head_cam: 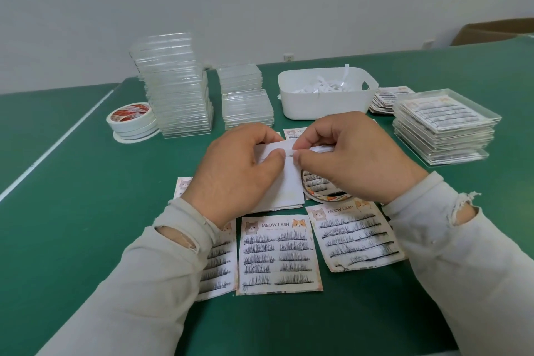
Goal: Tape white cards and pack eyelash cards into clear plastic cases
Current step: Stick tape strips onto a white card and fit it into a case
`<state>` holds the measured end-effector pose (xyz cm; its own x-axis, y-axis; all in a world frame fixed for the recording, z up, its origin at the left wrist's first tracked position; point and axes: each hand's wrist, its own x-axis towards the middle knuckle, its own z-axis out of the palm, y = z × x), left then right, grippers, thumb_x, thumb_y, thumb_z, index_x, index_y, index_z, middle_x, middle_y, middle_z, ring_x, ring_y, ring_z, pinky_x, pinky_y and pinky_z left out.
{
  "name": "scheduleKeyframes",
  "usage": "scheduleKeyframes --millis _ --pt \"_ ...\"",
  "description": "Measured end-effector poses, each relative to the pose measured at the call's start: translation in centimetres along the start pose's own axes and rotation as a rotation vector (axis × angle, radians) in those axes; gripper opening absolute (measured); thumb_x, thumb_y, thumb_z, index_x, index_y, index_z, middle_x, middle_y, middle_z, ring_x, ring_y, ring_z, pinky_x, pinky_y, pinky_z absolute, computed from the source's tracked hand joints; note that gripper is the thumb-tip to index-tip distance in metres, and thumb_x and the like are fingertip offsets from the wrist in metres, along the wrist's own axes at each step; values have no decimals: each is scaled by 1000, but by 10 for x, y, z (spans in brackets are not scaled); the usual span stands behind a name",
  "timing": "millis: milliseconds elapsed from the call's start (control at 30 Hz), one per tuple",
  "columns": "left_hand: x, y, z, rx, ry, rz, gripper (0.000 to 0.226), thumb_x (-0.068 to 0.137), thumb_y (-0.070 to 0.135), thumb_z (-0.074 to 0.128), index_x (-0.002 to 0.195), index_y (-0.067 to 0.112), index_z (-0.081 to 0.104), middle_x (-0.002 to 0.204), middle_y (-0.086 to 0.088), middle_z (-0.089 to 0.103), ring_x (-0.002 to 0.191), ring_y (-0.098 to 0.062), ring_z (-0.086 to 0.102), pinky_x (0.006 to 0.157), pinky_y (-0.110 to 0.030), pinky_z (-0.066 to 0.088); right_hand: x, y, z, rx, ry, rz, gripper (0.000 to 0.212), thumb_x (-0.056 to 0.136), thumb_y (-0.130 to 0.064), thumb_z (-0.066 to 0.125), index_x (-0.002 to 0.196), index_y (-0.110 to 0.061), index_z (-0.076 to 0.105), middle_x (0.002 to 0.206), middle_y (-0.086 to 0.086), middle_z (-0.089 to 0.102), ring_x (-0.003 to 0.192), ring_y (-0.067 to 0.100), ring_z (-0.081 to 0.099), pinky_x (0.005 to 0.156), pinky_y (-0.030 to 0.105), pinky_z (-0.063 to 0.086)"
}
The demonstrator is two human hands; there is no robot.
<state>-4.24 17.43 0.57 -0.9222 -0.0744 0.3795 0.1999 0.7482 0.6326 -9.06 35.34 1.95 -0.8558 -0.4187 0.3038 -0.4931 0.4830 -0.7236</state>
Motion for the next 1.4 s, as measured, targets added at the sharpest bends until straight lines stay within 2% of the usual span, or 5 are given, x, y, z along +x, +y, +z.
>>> scheduleKeyframes --millis 567,833,1033,1133,1400 --pt "-5 17 -6 252 55 113 6 91 36 65 88 31 67 82 18 54 92 -18 53 90 -41 41 -5 -11 2 -24 26 8 12 83 -26 77 72 -20 75 49 -23 58 42 -3 49 45 7 35" --pt "-5 29 -19 542 168 301 26 95 37 50 88 25 72 84 10 62 87 -22 54 83 -36 27 -11 -17 -19 739 -352 195 18 84 -10 72 67 -13 74 62 8 59 35 6 30 38 19 20" --pt "-1 14 -37 -138 65 41 12 94 23 70 91 34 72 83 23 72 79 15 62 66 -1 40 -4 -6 -20 711 -145 194 22 85 -4 71 68 -17 78 59 2 64 40 8 34 40 18 24" --pt "-1 12 -34 -280 -7 -5 18 92 20 73 91 39 74 86 26 75 76 8 68 64 -7 48 -4 -1 -16 633 -164 172 18 82 -6 75 69 -17 78 89 10 77 41 8 40 40 18 29" --pt "1 5 -15 -389 184 -69 26 81 26 85 100 35 69 88 3 74 74 0 66 66 -16 53 -2 3 0 542 -182 177 12 81 -3 77 72 -12 79 59 7 62 40 8 43 38 16 33"
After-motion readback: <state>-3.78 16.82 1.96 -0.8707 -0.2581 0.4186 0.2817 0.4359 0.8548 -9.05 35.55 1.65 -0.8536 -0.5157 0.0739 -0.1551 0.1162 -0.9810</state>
